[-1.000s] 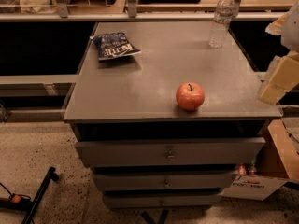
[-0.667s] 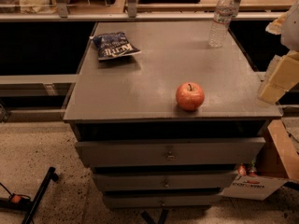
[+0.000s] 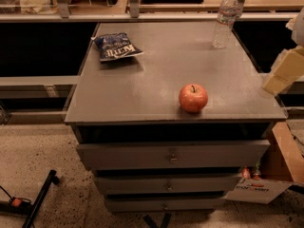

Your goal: Move water bottle near apple

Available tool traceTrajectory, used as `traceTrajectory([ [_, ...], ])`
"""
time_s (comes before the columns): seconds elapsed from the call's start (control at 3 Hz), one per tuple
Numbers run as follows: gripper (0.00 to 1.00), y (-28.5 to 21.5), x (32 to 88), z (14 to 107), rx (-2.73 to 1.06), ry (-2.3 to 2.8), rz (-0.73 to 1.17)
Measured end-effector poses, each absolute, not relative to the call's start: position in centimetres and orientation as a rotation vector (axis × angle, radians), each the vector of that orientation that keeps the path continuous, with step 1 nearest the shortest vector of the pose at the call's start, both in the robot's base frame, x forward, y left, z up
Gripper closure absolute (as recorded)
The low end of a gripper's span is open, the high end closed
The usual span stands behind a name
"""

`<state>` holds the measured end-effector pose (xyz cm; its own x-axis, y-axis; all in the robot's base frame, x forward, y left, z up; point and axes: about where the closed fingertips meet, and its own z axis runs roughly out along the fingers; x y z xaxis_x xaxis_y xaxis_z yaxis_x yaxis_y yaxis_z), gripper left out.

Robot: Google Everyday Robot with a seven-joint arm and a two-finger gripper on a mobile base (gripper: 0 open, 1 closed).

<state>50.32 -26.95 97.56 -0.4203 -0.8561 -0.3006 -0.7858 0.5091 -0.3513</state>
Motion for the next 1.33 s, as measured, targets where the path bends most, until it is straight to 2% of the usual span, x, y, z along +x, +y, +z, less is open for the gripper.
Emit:
traceTrajectory([
  [0.33,0.0,-29.4,54.3,98.0,-1.194,2.234,-0.216],
  [1.33,0.0,-28.7,56.4,98.7,-1.133,2.166,-0.253],
])
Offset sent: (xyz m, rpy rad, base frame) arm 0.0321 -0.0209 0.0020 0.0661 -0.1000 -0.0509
